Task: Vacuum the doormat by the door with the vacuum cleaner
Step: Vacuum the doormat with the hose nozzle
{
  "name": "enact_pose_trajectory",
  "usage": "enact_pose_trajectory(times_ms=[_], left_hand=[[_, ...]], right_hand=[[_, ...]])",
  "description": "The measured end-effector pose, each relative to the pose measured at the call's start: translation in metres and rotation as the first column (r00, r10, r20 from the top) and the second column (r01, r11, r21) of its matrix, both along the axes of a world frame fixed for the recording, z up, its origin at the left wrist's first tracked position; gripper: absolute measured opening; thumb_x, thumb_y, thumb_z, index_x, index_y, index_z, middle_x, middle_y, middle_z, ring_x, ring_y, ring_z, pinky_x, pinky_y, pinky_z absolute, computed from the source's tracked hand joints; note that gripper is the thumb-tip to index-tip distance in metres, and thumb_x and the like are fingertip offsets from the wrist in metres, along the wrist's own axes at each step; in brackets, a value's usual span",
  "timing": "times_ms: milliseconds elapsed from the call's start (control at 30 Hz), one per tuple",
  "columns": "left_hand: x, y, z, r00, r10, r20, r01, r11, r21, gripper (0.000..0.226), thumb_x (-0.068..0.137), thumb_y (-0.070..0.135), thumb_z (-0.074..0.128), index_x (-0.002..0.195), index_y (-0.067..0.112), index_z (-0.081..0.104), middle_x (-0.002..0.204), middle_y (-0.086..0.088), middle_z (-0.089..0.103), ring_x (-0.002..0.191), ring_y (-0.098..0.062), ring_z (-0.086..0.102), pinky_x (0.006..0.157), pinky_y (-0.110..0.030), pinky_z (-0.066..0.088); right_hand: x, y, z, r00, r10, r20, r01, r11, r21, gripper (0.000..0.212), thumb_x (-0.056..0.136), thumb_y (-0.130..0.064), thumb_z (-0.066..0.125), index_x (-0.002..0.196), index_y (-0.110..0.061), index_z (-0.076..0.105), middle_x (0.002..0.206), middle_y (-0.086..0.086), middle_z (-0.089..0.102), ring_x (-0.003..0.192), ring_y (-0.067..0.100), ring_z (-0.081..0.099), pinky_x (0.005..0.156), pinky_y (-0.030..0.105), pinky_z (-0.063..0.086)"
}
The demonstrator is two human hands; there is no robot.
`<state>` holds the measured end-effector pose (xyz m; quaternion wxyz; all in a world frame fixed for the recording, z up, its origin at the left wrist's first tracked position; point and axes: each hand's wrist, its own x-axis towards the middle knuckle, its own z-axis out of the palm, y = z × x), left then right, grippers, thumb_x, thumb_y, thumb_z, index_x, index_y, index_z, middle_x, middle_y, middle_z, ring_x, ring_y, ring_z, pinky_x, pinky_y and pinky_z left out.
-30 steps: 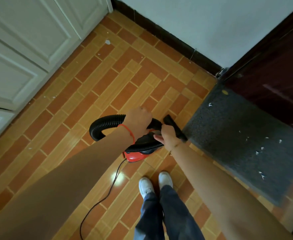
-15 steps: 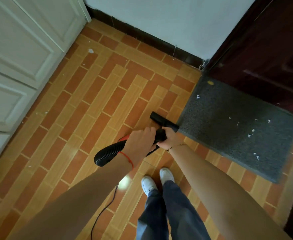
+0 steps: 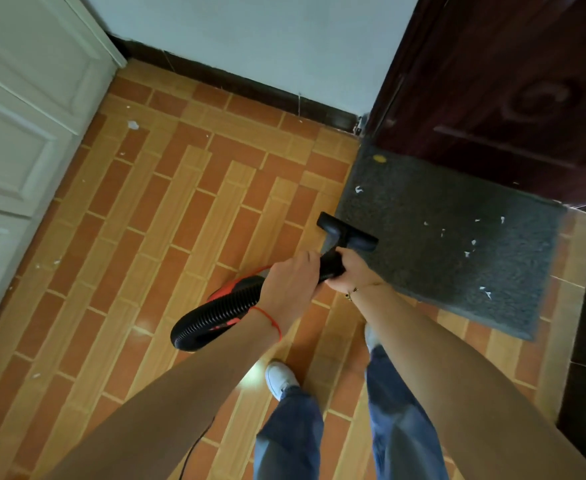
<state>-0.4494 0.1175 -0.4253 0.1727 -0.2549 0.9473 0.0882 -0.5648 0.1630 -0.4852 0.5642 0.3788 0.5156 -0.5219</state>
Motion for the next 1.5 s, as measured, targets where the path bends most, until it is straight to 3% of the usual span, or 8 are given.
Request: enact_pose_trajectory(times_ms=[167, 333, 400, 500, 667, 800, 1033, 1500], left_hand=[[-0.05, 0.019, -0.008, 0.999, 0.023, 0.035, -0.023, 1.0, 0.001, 0.028, 0.099, 0.038, 0.045, 0.108, 0.012, 0.043, 0.095, -0.002, 0.052, 0.064, -0.017, 0.053, 0.051, -0.028, 0.033], [-0.089, 0.048, -0.013, 0.996, 0.017, 0.09, -0.02, 0.999, 0.026, 0.03, 0.1, 0.036, 0.042, 0.115, 0.01, 0.042, 0.1, -0.004, 0.054, 0.076, -0.019, 0.062, 0.053, -0.03, 0.034], [-0.098, 0.054, -0.012, 0.994, 0.028, 0.109, -0.03, 0.999, 0.011, 0.031, 0.1, 0.036, 0.041, 0.115, 0.01, 0.042, 0.099, -0.004, 0.054, 0.076, -0.019, 0.061, 0.053, -0.029, 0.033], [-0.103, 0.054, -0.01, 0.986, 0.063, 0.155, -0.063, 0.998, -0.001, 0.032, 0.098, 0.038, 0.043, 0.116, 0.011, 0.042, 0.099, -0.002, 0.055, 0.077, -0.018, 0.061, 0.054, -0.029, 0.032], [-0.105, 0.054, -0.012, 0.947, 0.166, 0.276, -0.202, 0.973, 0.109, 0.028, 0.091, 0.034, 0.053, 0.109, 0.013, 0.048, 0.092, -0.002, 0.059, 0.076, -0.023, 0.061, 0.054, -0.03, 0.033], [-0.105, 0.06, -0.019, 0.888, 0.196, 0.417, -0.307, 0.926, 0.219, 0.027, 0.086, 0.034, 0.056, 0.101, 0.012, 0.053, 0.066, 0.004, 0.041, 0.061, -0.018, 0.048, 0.046, -0.026, 0.031], [-0.108, 0.086, -0.03, 0.814, 0.285, 0.507, -0.535, 0.708, 0.461, 0.026, 0.088, 0.038, 0.052, 0.074, 0.017, 0.058, 0.054, 0.004, 0.061, 0.042, -0.007, 0.054, 0.043, -0.018, 0.04], [-0.067, 0.174, -0.056, 0.784, 0.563, 0.26, -0.62, 0.694, 0.366, 0.027, 0.094, 0.039, 0.047, 0.102, 0.013, 0.049, 0.076, 0.001, 0.056, 0.061, -0.016, 0.053, 0.045, -0.024, 0.034]], right_hand=[[-0.048, 0.019, -0.021, 0.94, 0.31, -0.142, -0.288, 0.945, 0.156, 0.036, 0.104, -0.026, 0.039, 0.133, -0.007, 0.046, 0.123, 0.018, 0.056, 0.085, 0.028, 0.058, 0.058, 0.037, 0.048], [-0.096, 0.037, -0.018, 0.733, 0.66, -0.165, -0.619, 0.748, 0.241, 0.033, 0.104, -0.024, 0.037, 0.129, -0.006, 0.048, 0.124, 0.022, 0.058, 0.087, 0.033, 0.063, 0.067, 0.044, 0.058], [-0.111, 0.04, -0.024, 0.436, 0.859, -0.267, -0.775, 0.51, 0.374, 0.031, 0.102, -0.016, 0.036, 0.128, -0.004, 0.049, 0.124, 0.022, 0.057, 0.099, 0.038, 0.063, 0.081, 0.047, 0.057], [-0.128, 0.05, -0.027, -0.284, 0.861, -0.421, -0.809, 0.021, 0.587, 0.031, 0.099, -0.009, 0.042, 0.128, -0.01, 0.051, 0.123, 0.014, 0.06, 0.108, 0.031, 0.061, 0.081, 0.036, 0.052], [-0.128, 0.066, -0.031, -0.637, 0.57, -0.519, -0.761, -0.358, 0.542, 0.043, 0.087, -0.001, 0.058, 0.127, -0.014, 0.049, 0.13, 0.01, 0.046, 0.108, 0.031, 0.056, 0.088, 0.04, 0.051], [-0.118, 0.075, -0.037, -0.716, 0.415, -0.562, -0.698, -0.391, 0.601, 0.031, 0.085, -0.015, 0.064, 0.112, -0.01, 0.049, 0.123, 0.014, 0.048, 0.103, 0.033, 0.055, 0.09, 0.04, 0.047], [-0.112, 0.089, -0.041, -0.82, 0.293, -0.491, -0.569, -0.509, 0.646, 0.017, 0.093, -0.02, 0.055, 0.106, -0.012, 0.048, 0.11, 0.012, 0.056, 0.098, 0.03, 0.06, 0.078, 0.037, 0.051], [-0.078, 0.136, -0.058, -0.889, 0.261, -0.376, -0.457, -0.517, 0.724, 0.036, 0.086, 0.007, 0.054, 0.117, -0.008, 0.047, 0.121, 0.016, 0.05, 0.117, 0.033, 0.05, 0.08, 0.041, 0.053]])
